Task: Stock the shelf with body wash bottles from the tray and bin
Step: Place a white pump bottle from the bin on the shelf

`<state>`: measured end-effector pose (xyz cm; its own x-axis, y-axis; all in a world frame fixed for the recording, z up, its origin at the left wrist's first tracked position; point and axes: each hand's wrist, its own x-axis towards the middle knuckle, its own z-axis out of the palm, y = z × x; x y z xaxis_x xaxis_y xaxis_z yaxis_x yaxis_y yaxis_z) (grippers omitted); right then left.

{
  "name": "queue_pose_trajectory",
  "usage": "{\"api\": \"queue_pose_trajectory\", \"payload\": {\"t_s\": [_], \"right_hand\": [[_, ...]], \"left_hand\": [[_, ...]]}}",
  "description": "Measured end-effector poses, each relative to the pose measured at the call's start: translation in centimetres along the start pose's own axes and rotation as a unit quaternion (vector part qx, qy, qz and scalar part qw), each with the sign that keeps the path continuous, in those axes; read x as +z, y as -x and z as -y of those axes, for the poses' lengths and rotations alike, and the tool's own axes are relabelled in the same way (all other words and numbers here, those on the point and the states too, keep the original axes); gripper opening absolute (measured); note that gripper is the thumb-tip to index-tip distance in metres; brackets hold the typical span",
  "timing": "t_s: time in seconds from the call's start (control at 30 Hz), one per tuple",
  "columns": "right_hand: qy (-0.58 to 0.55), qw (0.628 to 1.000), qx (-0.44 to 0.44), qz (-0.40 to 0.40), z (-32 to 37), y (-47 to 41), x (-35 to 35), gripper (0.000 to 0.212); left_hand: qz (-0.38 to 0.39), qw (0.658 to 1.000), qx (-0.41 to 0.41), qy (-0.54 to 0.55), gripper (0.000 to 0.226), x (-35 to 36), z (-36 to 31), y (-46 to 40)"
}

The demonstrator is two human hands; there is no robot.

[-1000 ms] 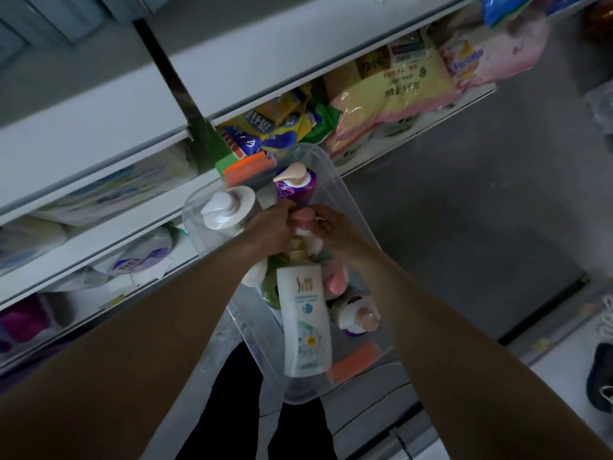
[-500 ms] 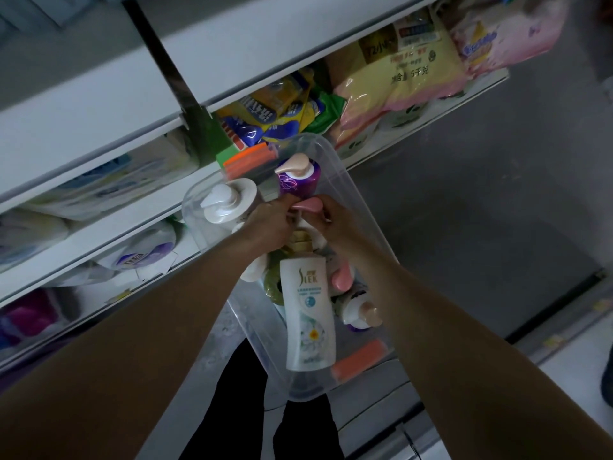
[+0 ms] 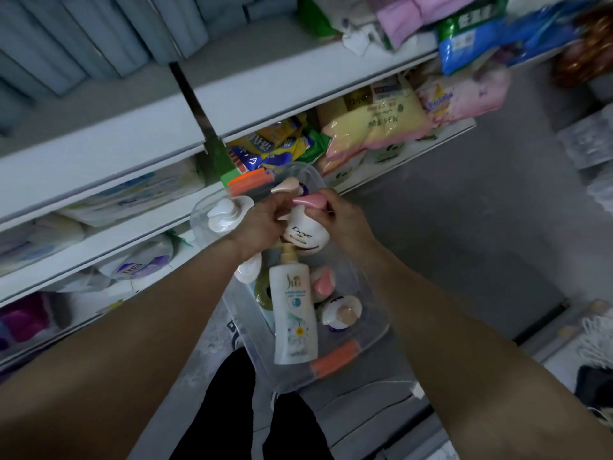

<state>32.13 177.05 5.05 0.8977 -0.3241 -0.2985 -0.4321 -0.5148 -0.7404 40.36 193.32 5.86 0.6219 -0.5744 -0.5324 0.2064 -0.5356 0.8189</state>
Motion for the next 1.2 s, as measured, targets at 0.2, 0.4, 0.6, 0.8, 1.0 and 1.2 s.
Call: {"api": "queue_pose_trajectory", "payload": {"t_s": [0.2, 0.4, 0.6, 0.8, 1.0, 1.2], "right_hand": [[-0.002, 1.0, -0.024, -0.009, 4.8, 2.4, -5.2, 0.036], [-0.024, 0.999, -0.031, -0.013, 10.6, 4.7, -10.0, 0.037], [-0.098, 0.994, -0.044, 0.032, 16.0, 6.8, -12.0, 0.052], [-0.15, 0.983, -0.086, 0.066, 21.8, 8.8, -11.0, 0.036], [-0.183, 0.962, -0.145, 0.144, 28.0, 11.2, -10.4, 0.024], [-0.175, 0.946, -0.194, 0.19, 35.9, 12.1, -9.3, 0.039]], "left_hand": [[-0.004, 0.996, 0.005, 0.085, 0.061, -0.2, -2.6, 4.5], [-0.021, 0.99, 0.043, 0.135, 0.067, -0.8, -4.2, 10.0], [-0.015, 0.978, 0.023, 0.206, 0.084, -1.7, -5.0, 15.6], [-0.045, 0.966, 0.053, 0.249, 0.071, -2.6, -6.7, 20.6], [-0.082, 0.956, 0.093, 0.266, 0.073, -5.3, -7.4, 25.5], [-0.183, 0.92, 0.15, 0.314, 0.086, -10.6, -10.1, 30.0]]}}
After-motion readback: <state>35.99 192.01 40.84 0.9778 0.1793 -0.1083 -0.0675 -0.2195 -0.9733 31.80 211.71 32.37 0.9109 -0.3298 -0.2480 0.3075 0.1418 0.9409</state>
